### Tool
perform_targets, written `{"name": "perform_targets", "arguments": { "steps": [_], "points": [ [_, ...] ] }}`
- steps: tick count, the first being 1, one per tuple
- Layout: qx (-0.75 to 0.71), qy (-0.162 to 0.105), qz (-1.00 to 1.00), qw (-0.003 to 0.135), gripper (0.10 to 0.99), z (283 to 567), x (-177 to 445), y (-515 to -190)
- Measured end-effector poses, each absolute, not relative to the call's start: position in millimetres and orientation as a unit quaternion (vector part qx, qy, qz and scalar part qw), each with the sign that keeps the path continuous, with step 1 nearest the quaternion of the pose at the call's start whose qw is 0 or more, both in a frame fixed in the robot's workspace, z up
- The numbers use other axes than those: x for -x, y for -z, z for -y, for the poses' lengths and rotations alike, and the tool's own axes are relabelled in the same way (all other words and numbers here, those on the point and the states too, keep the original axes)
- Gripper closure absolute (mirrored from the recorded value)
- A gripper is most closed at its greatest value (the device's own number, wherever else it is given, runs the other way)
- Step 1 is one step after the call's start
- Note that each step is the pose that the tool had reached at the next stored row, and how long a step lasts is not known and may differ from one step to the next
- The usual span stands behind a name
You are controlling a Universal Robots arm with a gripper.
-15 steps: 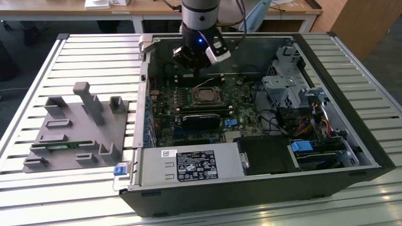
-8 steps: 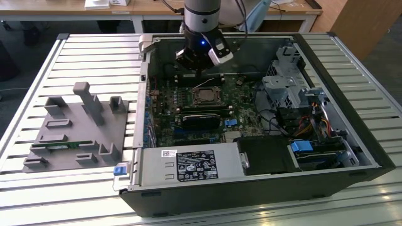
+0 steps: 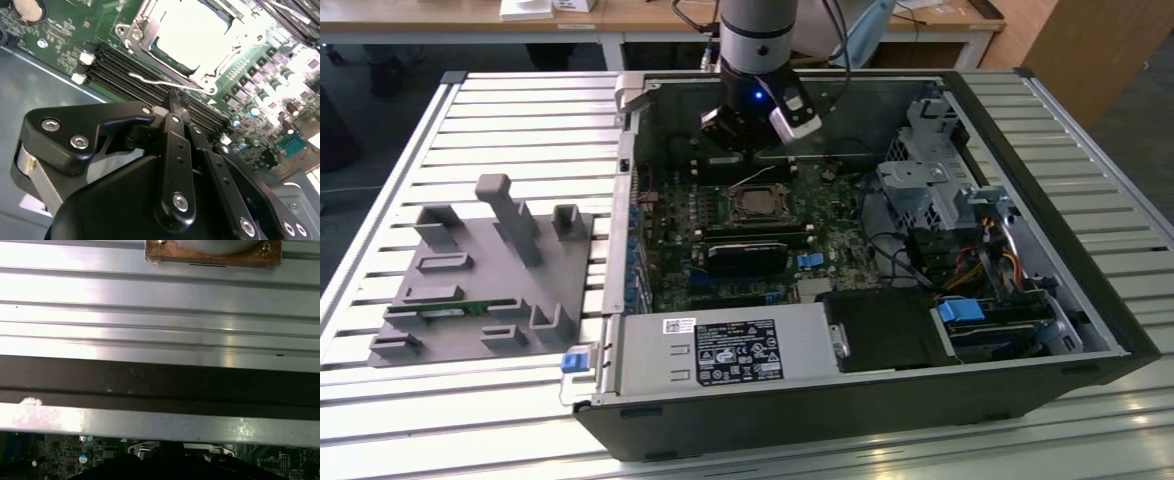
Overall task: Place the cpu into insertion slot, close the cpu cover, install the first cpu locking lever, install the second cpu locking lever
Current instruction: 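Install the first cpu locking lever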
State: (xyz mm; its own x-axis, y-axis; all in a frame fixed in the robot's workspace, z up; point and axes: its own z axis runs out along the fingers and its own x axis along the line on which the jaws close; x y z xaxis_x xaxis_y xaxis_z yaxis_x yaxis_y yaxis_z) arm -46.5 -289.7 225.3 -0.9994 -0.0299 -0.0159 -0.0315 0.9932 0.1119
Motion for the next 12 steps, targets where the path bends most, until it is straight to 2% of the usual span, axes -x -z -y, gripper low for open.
{"name": "perform_targets", "arguments": {
  "steps": [12],
  "points": [
    [0.015, -0.056, -0.998, 0.007, 0.980, 289.2, 45.4, -223.4]
  ]
}}
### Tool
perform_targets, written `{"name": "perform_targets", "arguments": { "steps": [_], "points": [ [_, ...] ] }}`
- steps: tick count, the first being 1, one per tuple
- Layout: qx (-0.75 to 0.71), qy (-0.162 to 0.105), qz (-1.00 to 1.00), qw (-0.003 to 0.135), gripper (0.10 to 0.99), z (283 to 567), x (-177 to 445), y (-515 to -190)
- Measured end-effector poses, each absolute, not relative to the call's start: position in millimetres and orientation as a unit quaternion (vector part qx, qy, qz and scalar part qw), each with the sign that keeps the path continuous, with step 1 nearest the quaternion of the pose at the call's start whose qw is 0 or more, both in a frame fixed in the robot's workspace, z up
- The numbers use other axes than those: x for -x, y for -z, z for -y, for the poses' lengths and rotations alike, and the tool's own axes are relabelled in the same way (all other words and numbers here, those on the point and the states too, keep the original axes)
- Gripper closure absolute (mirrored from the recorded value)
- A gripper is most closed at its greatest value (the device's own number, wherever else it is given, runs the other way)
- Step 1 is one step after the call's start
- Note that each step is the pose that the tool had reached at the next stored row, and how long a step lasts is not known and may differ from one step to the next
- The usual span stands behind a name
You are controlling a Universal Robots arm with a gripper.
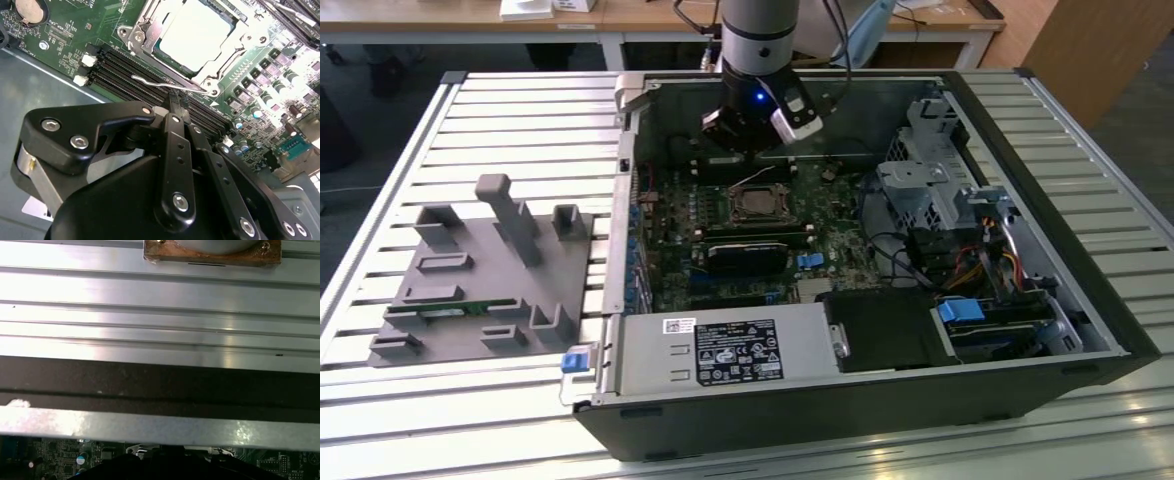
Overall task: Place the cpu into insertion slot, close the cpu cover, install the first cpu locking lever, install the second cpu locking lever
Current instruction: 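Install the first cpu locking lever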
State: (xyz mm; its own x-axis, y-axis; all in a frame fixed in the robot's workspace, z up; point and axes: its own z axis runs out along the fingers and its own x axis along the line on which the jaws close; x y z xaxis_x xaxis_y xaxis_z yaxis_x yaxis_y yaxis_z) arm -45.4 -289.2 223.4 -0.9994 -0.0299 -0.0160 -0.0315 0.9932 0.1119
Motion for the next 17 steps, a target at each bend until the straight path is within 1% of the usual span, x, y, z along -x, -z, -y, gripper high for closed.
{"name": "perform_targets", "arguments": {
  "steps": [17],
  "points": [
    [0.016, -0.056, -0.998, 0.007, 0.980, 287.1, 36.1, -218.7]
  ]
}}
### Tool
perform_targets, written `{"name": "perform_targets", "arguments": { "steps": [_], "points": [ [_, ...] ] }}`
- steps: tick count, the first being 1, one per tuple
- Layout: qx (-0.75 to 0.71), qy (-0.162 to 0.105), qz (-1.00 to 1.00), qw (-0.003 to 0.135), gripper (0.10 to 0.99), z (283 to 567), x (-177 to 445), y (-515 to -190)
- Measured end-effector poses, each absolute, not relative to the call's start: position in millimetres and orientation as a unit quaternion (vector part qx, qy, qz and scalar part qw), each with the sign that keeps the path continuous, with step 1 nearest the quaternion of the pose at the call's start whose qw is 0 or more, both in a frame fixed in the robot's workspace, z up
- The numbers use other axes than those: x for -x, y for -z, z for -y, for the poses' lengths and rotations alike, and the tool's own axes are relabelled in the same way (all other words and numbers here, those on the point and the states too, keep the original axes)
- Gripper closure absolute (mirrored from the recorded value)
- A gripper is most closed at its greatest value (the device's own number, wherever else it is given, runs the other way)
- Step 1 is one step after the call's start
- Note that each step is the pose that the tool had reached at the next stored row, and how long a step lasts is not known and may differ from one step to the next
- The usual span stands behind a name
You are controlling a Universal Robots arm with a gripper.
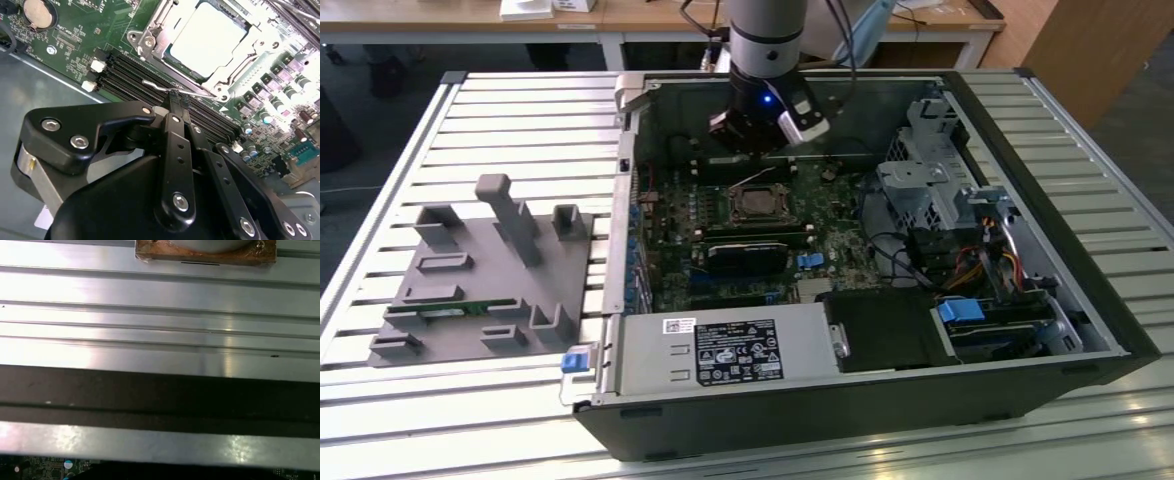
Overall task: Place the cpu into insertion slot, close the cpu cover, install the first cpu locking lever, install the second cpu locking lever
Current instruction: 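Install the first cpu locking lever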
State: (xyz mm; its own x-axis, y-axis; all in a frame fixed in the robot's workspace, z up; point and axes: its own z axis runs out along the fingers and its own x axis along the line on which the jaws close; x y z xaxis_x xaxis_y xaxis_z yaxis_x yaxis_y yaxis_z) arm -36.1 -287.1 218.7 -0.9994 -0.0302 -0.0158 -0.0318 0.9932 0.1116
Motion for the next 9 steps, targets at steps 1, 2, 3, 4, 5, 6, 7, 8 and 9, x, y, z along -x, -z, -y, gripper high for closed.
{"name": "perform_targets", "arguments": {
  "steps": [1, 2, 3, 4, 5, 6, 7, 8, 9],
  "points": [
    [0.015, -0.056, -0.998, 0.007, 0.980, 287.1, 35.1, -218.6],
    [0.014, -0.056, -0.998, 0.007, 0.980, 287.1, 34.0, -218.5],
    [0.013, -0.056, -0.998, 0.007, 0.980, 287.1, 32.7, -218.4],
    [0.012, -0.056, -0.998, 0.007, 0.980, 287.1, 31.7, -218.2],
    [0.010, -0.056, -0.998, 0.007, 0.980, 287.1, 31.0, -218.0],
    [0.009, -0.056, -0.998, 0.007, 0.980, 287.1, 30.3, -217.7],
    [0.007, -0.056, -0.998, 0.008, 0.980, 287.1, 29.7, -217.4],
    [0.007, -0.056, -0.998, 0.008, 0.980, 287.1, 29.2, -216.9],
    [0.007, -0.056, -0.998, 0.008, 0.980, 287.1, 28.6, -216.5]
  ]
}}
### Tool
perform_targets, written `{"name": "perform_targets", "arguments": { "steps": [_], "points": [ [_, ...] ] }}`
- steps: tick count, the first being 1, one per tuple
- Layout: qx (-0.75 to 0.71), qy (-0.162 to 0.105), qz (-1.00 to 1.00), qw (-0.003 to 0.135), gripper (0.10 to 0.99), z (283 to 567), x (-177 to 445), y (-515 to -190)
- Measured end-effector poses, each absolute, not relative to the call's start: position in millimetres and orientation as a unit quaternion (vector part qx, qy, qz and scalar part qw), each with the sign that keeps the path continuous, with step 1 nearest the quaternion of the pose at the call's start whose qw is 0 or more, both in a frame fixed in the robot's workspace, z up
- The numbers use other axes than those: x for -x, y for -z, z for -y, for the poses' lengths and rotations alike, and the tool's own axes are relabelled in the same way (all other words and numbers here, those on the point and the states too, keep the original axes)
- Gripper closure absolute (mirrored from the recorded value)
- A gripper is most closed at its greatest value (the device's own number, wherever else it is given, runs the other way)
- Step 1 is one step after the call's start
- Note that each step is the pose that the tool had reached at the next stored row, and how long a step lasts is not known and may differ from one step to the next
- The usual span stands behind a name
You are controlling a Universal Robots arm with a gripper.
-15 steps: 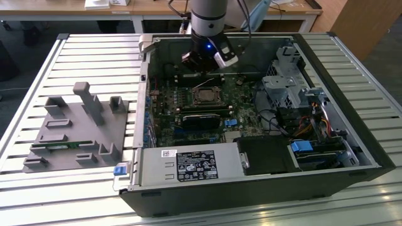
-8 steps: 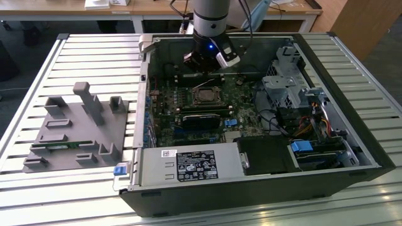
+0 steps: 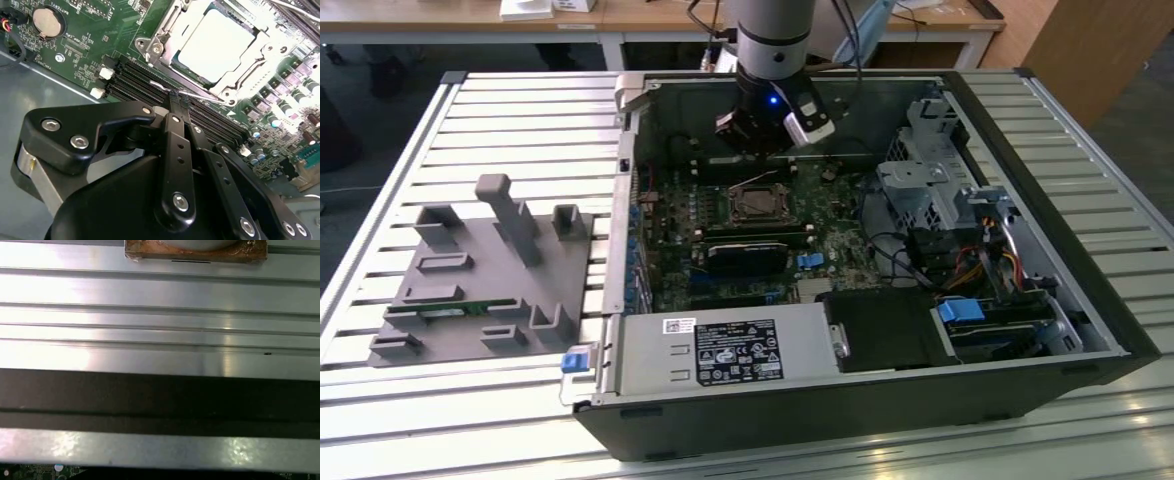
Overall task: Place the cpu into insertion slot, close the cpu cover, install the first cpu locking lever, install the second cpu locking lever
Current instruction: 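Install the first cpu locking lever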
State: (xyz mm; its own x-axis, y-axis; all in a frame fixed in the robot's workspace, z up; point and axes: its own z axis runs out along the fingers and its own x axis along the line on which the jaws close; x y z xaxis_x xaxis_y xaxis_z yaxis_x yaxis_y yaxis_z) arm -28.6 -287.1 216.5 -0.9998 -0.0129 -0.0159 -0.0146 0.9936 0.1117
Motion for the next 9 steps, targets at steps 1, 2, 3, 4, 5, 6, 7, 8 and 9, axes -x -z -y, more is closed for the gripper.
{"name": "perform_targets", "arguments": {
  "steps": [1, 2, 3, 4, 5, 6, 7, 8, 9],
  "points": [
    [0.007, -0.056, -0.998, 0.008, 0.980, 287.1, 28.2, -215.9],
    [0.007, -0.056, -0.998, 0.008, 0.980, 287.1, 27.7, -215.3],
    [0.007, -0.056, -0.998, 0.008, 0.980, 287.1, 27.3, -214.7],
    [0.007, -0.056, -0.998, 0.008, 0.980, 287.1, 26.8, -214.2],
    [0.007, -0.056, -0.998, 0.008, 0.980, 287.1, 26.4, -213.7],
    [0.007, -0.056, -0.998, 0.008, 0.980, 287.1, 26.0, -213.1],
    [0.007, -0.056, -0.998, 0.008, 0.980, 287.1, 25.5, -212.5],
    [0.007, -0.056, -0.998, 0.008, 0.980, 287.1, 25.0, -211.8],
    [0.007, -0.056, -0.998, 0.008, 0.980, 287.1, 24.4, -211.0]
  ]
}}
